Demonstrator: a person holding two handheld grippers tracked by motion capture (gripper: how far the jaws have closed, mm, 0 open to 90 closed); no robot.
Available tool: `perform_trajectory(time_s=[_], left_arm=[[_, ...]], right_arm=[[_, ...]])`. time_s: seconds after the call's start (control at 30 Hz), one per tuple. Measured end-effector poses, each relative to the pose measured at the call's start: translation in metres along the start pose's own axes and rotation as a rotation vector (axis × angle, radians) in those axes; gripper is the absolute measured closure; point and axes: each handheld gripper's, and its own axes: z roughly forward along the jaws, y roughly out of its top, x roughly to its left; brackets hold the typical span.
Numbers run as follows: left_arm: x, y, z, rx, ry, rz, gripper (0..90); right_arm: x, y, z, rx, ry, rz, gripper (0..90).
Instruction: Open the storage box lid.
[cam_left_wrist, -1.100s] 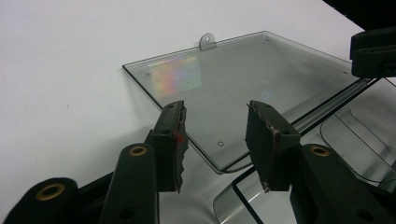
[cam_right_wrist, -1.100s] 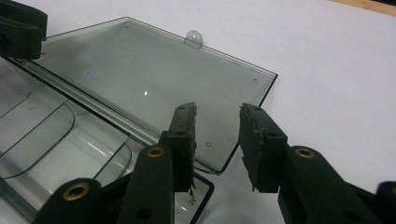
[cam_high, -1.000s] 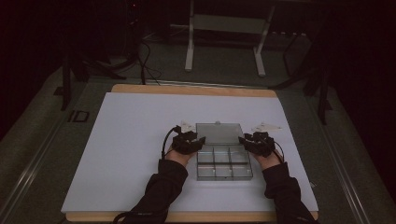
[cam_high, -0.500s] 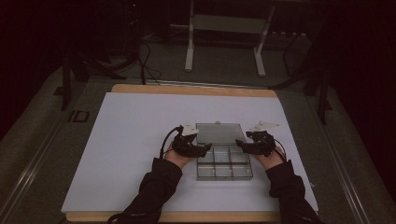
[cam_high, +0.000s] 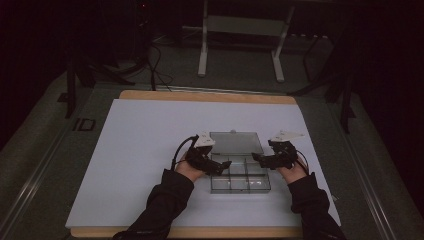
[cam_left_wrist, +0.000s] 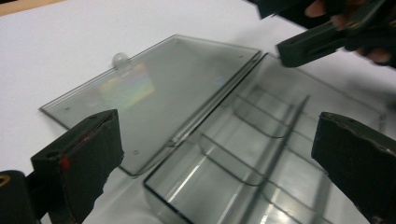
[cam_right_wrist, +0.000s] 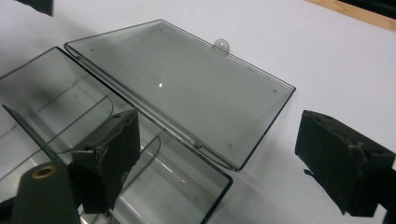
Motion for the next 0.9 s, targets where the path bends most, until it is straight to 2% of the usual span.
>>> perform_trajectory(time_s=[0.1, 0.23, 0.57, 0.67, 0.9], left_arm=[[-0.001, 0.0, -0.001, 0.01, 0.002, 0.011, 2.4], [-0.002, -0.002, -0.002, 0.019, -0.019, 0.012, 2.5], [-0.006, -0.006, -0.01, 0.02, -0.005, 0.031, 2.5], [-0.008, -0.007, -0.014, 0.012, -0.007, 0.042, 2.5], [-0.013, -0.014, -0.021, 0.015, -0.008, 0.051, 2.5]], right_arm=[[-0.001, -0.001, -0.002, 0.002, 0.002, 0.005, 14.2], [-0.002, -0.002, -0.005, -0.003, 0.003, -0.002, 14.3], [-0.003, -0.01, -0.014, 0.001, 0.006, -0.02, 14.3], [-0.005, -0.013, -0.017, 0.001, 0.011, -0.012, 14.3], [-0.007, -0.02, -0.026, -0.02, 0.018, -0.023, 14.4]])
